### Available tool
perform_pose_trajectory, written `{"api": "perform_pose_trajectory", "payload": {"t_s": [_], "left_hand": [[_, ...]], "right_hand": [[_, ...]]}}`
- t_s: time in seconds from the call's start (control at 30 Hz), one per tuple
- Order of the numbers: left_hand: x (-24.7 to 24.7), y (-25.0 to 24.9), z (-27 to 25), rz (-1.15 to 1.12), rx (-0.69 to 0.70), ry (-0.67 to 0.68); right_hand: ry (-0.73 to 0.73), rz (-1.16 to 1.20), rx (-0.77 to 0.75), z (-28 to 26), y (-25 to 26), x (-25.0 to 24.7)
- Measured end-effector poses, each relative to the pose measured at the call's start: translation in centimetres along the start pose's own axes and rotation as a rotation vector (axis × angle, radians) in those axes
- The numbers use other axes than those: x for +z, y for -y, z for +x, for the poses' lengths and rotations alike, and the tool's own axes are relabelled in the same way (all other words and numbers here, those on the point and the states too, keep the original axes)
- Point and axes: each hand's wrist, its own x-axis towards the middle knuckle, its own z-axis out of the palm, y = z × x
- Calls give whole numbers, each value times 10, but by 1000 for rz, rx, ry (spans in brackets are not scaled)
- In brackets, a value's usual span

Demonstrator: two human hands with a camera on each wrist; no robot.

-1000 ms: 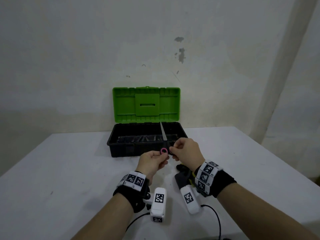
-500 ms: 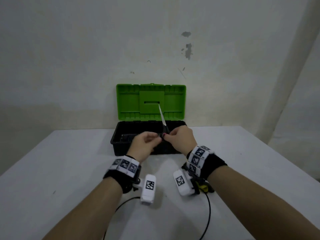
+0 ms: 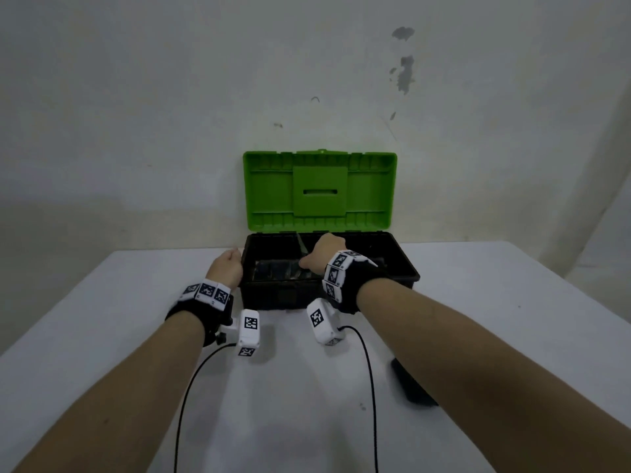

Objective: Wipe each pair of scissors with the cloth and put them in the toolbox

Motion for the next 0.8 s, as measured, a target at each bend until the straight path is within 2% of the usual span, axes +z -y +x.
{"api": "perform_pose_trajectory", "payload": {"t_s": [0.13, 0.27, 0.37, 0.47, 0.6, 0.8], "left_hand": [[9, 13, 11, -88, 6, 42], [18, 23, 17, -130, 23, 7], [20, 26, 22, -121, 31, -14], [21, 29, 28, -104, 56, -5], [21, 32, 32, -78, 71, -5], [20, 35, 33, -84, 85, 14]], "right_hand": [[83, -78, -87, 9, 20, 13], [-5, -204, -90, 16, 47, 32], [56, -142, -122, 27, 65, 48], [58, -241, -141, 28, 76, 56], [151, -311, -161, 19, 83, 55], [161, -236, -136, 19, 83, 63]]}}
